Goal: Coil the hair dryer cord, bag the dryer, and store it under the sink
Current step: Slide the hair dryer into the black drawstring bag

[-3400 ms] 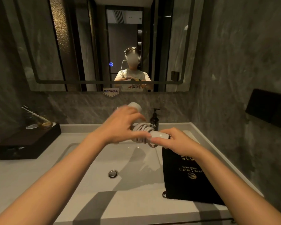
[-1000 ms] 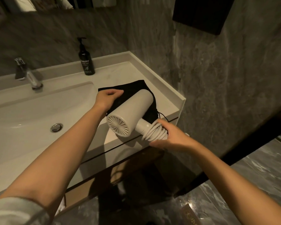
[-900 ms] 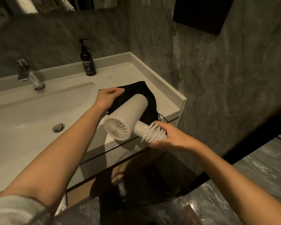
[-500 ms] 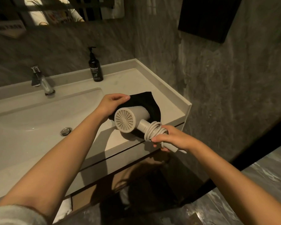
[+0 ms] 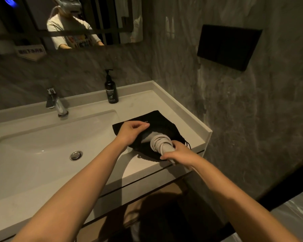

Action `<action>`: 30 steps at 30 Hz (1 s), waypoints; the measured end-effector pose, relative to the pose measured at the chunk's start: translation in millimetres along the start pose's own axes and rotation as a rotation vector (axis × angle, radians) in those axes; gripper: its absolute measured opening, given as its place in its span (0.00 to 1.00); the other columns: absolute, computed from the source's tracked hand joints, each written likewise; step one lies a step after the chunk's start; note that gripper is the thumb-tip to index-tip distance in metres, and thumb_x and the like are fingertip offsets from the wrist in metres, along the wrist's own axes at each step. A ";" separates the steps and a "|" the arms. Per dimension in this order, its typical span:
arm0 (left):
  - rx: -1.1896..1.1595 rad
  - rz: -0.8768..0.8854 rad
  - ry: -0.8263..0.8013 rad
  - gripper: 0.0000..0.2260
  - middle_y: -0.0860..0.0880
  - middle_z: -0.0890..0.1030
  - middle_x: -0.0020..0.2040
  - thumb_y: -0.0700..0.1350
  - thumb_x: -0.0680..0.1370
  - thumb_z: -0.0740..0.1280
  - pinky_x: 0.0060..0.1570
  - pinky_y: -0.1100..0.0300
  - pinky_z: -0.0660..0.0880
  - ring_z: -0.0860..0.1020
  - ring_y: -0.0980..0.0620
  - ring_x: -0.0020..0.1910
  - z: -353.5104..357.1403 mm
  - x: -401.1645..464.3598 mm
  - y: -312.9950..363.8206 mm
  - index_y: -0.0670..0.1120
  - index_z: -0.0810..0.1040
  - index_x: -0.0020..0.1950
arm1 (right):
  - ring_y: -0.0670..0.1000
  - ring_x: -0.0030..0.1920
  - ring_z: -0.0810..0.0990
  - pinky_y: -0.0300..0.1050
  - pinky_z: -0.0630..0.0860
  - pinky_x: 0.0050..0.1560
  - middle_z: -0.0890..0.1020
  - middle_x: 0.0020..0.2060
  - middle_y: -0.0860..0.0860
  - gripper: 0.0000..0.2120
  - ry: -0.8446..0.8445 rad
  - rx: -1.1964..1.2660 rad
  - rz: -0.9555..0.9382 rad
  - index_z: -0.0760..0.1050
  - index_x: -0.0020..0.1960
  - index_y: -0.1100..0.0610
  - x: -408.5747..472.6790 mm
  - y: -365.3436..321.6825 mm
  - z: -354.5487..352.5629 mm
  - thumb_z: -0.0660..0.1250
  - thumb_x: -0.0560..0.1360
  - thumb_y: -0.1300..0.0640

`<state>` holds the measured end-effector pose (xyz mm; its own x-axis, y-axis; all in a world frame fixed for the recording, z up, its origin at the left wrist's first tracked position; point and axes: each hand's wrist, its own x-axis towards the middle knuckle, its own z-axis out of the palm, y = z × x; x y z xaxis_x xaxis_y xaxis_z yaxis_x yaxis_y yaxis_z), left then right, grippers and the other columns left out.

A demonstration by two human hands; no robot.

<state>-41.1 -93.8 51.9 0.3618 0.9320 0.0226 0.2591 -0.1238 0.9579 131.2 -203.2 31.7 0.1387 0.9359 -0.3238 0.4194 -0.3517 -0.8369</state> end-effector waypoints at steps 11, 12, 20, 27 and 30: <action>-0.010 -0.085 -0.036 0.03 0.51 0.84 0.51 0.49 0.75 0.70 0.61 0.51 0.75 0.80 0.51 0.54 10.3 6.3 -10.6 0.56 0.83 0.45 | 0.59 0.63 0.74 0.49 0.72 0.60 0.75 0.62 0.60 0.31 0.142 -0.149 -0.045 0.63 0.68 0.63 43.4 -7.7 11.7 0.72 0.69 0.58; -0.013 -0.082 -0.018 0.03 0.51 0.84 0.52 0.49 0.75 0.69 0.62 0.51 0.74 0.80 0.51 0.55 9.5 7.2 -10.3 0.56 0.83 0.46 | 0.59 0.62 0.75 0.49 0.73 0.60 0.76 0.61 0.60 0.30 0.144 -0.178 -0.062 0.65 0.67 0.63 45.5 -5.6 12.3 0.72 0.69 0.57; -0.054 -0.084 0.140 0.04 0.49 0.83 0.50 0.46 0.76 0.68 0.59 0.53 0.76 0.80 0.49 0.53 13.0 9.6 -20.4 0.50 0.83 0.48 | 0.59 0.60 0.76 0.53 0.76 0.54 0.76 0.61 0.58 0.37 0.293 -0.633 -0.152 0.57 0.75 0.55 44.5 15.3 19.6 0.65 0.73 0.41; -0.091 -0.071 0.132 0.05 0.54 0.82 0.46 0.47 0.77 0.68 0.49 0.59 0.75 0.79 0.53 0.50 18.3 2.4 -21.5 0.57 0.81 0.43 | 0.56 0.50 0.81 0.51 0.76 0.51 0.82 0.50 0.53 0.28 0.309 -0.767 -0.281 0.71 0.58 0.56 33.1 30.9 0.5 0.69 0.67 0.38; -0.089 -0.072 0.099 0.04 0.54 0.82 0.49 0.49 0.77 0.67 0.50 0.59 0.74 0.78 0.54 0.52 19.6 -0.5 -22.6 0.57 0.81 0.46 | 0.52 0.46 0.81 0.52 0.79 0.47 0.83 0.46 0.51 0.21 0.275 -0.714 -0.287 0.76 0.55 0.53 32.1 40.4 -2.2 0.69 0.69 0.41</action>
<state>-29.5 -98.2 24.6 0.2536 0.9670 -0.0235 0.1990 -0.0283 0.9796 154.6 -187.4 -11.5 0.1157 0.9916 0.0579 0.9298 -0.0876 -0.3576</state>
